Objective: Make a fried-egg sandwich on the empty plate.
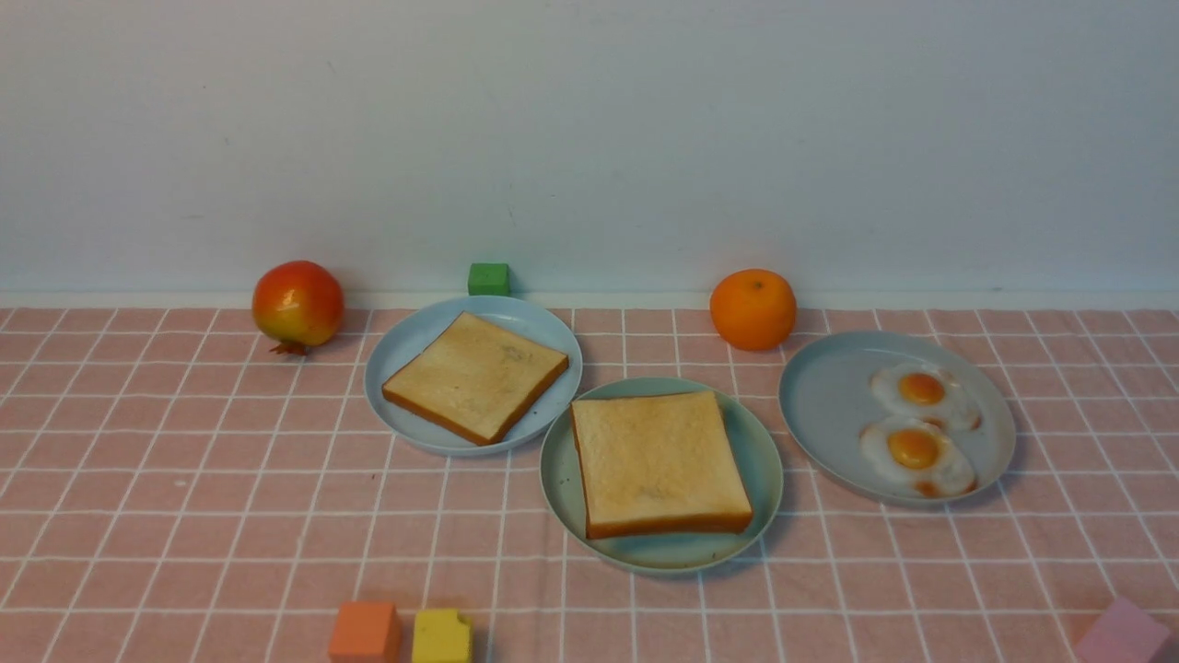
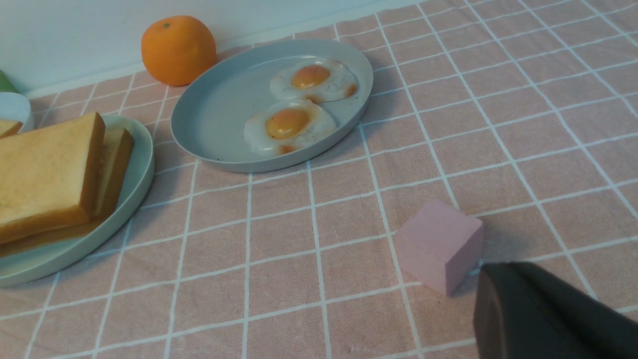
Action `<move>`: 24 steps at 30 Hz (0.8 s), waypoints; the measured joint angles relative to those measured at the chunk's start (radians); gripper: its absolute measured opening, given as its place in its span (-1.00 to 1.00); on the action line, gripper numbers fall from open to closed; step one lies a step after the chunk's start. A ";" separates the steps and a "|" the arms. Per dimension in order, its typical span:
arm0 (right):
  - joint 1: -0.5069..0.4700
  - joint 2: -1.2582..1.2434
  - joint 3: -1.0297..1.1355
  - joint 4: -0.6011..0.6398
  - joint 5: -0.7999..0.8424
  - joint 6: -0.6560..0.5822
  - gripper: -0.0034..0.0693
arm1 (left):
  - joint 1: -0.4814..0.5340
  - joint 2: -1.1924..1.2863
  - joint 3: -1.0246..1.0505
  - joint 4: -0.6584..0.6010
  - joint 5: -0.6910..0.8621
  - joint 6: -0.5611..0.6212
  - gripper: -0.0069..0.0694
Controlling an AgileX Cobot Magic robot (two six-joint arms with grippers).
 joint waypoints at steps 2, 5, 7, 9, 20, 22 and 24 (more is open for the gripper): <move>0.000 0.000 0.000 0.000 0.000 0.000 -0.84 | 0.017 0.000 0.040 -0.001 0.064 -0.035 -0.79; 0.000 0.000 0.000 -0.001 0.000 0.000 -0.83 | 0.022 0.000 0.043 -0.007 0.100 -0.049 -0.79; 0.000 0.000 0.000 -0.001 0.000 0.000 -0.82 | 0.022 0.000 0.043 -0.009 0.103 -0.052 -0.79; 0.000 0.000 0.000 -0.001 0.000 0.000 -0.82 | 0.022 0.000 0.043 -0.010 0.103 -0.054 -0.79; 0.000 0.000 0.000 -0.001 0.000 0.000 -0.77 | 0.022 0.000 0.042 -0.011 0.104 -0.055 -0.79; 0.000 0.000 0.000 -0.002 0.000 0.000 -0.77 | 0.022 0.000 0.042 -0.011 0.104 -0.055 -0.79; 0.000 0.000 0.000 -0.002 0.000 0.000 -0.76 | 0.022 0.000 0.042 -0.011 0.104 -0.055 -0.79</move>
